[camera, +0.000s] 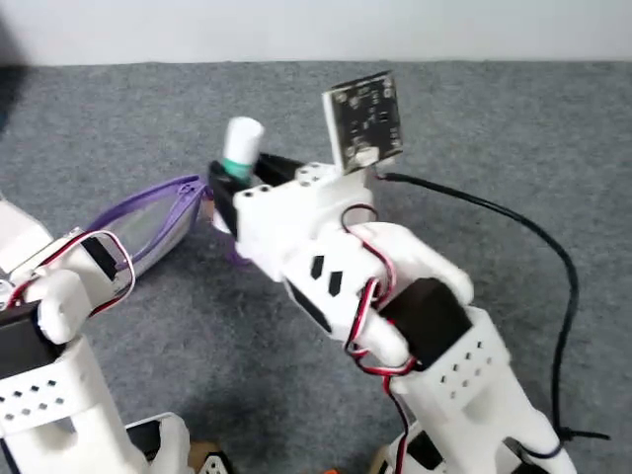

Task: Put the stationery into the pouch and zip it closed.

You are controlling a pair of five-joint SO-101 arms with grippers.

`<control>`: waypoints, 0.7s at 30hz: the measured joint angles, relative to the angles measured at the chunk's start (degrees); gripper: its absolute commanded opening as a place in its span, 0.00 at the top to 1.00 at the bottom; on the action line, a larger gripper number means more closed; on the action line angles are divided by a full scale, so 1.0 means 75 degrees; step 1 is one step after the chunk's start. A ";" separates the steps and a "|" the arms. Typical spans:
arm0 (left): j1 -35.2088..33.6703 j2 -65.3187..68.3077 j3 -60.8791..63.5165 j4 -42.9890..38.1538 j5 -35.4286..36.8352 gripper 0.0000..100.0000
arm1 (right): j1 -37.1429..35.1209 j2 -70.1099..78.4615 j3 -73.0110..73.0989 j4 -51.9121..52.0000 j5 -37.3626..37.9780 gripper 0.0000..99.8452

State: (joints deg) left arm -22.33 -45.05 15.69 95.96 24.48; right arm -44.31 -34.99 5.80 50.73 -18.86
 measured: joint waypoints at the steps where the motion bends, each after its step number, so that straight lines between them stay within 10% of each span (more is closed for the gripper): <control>1: 0.0000 0.0000 0.0000 0.0000 0.0000 0.99 | -0.0059 0.0000 0.0117 -0.0410 0.0117 0.99; 21: 0.0000 0.0000 0.0000 0.0000 0.0000 0.99 | -0.1582 0.1008 0.2743 -0.5755 0.1629 0.99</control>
State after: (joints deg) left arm -22.33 -45.05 15.69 95.96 24.48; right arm -56.18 -27.43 26.37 7.56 -6.64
